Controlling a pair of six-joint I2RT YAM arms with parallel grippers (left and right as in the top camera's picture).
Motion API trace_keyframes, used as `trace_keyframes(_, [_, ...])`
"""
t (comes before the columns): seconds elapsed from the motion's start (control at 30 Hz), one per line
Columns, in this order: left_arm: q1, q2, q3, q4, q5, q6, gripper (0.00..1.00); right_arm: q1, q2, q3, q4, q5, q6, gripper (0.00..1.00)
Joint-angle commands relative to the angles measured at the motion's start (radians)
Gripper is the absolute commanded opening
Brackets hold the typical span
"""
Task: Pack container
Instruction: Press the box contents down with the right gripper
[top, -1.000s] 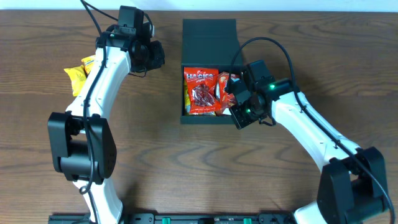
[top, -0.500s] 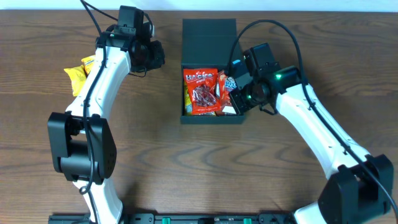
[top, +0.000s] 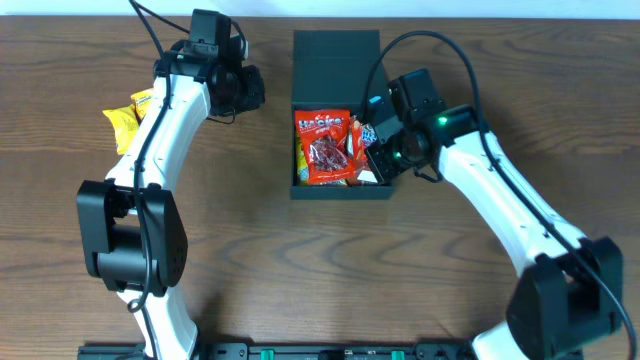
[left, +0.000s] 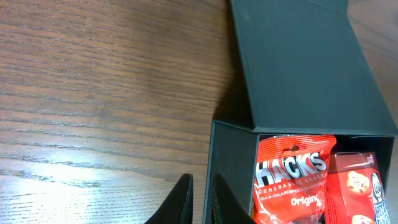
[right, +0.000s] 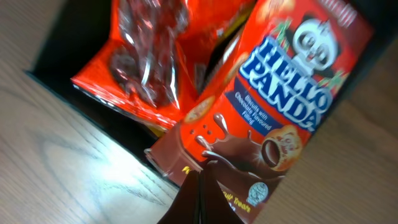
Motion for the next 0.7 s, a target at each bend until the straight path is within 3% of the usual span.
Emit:
trace_keyframes(0.0, [0.001, -0.014, 0.022, -0.002, 0.004, 0.018, 0.12, 0.004, 0.051, -0.013, 0.002, -0.009, -0.011, 0.01])
trace_keyframes(0.23, [0.001, -0.014, 0.022, -0.002, 0.029, 0.024, 0.11, 0.003, 0.123, -0.012, 0.006, -0.008, -0.011, 0.01])
trace_keyframes(0.5, [0.000, -0.034, 0.022, 0.006, 0.105, 0.031, 0.09, -0.008, 0.071, 0.116, -0.044, -0.007, -0.012, 0.01])
trace_keyframes(0.67, [-0.025, -0.097, 0.022, 0.003, 0.158, 0.099, 0.09, -0.060, 0.021, 0.198, -0.038, -0.008, -0.031, 0.01])
